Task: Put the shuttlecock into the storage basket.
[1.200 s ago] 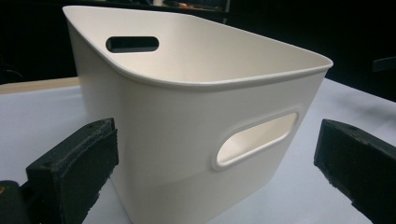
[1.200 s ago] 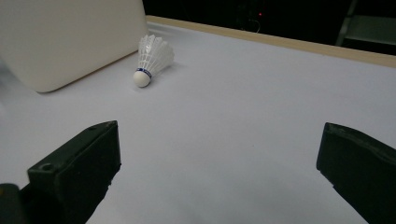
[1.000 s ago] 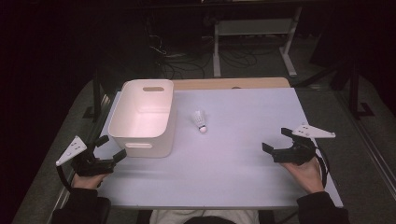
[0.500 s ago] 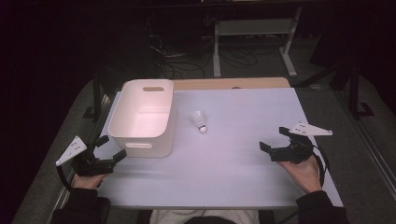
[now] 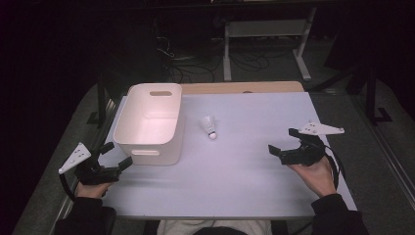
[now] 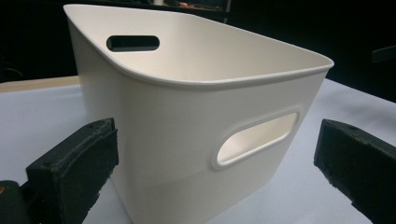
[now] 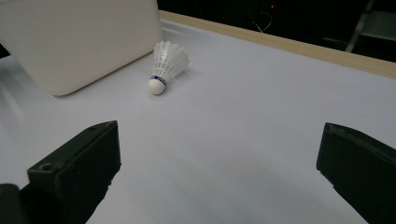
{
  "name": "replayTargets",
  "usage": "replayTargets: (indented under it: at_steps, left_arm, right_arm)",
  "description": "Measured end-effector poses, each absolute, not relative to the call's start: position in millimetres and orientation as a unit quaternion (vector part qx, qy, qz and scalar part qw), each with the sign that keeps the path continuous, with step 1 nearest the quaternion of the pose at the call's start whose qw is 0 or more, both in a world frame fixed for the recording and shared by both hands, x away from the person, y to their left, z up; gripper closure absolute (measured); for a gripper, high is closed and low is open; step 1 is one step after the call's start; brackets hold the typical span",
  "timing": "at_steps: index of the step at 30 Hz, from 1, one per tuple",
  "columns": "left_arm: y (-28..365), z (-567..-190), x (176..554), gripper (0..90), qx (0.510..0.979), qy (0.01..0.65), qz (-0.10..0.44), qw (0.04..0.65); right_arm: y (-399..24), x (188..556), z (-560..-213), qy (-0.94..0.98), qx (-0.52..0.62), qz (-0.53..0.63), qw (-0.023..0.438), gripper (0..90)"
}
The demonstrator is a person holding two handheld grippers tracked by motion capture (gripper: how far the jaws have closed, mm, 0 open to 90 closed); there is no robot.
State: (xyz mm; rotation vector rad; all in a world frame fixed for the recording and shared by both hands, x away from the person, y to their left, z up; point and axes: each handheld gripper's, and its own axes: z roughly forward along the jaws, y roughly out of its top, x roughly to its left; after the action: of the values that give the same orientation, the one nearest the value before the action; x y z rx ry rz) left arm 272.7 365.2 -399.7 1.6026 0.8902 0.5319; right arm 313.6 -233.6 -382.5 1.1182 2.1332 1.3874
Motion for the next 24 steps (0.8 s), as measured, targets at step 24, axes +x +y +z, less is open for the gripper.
replayTargets:
  at_steps: [24]
  left_arm:
    - [364.9,-399.7,272.5,0.0,0.686,0.380,0.228,0.577]
  right_arm:
    - [-210.3,334.9,-358.1,0.777,0.371,0.480,0.167,0.0]
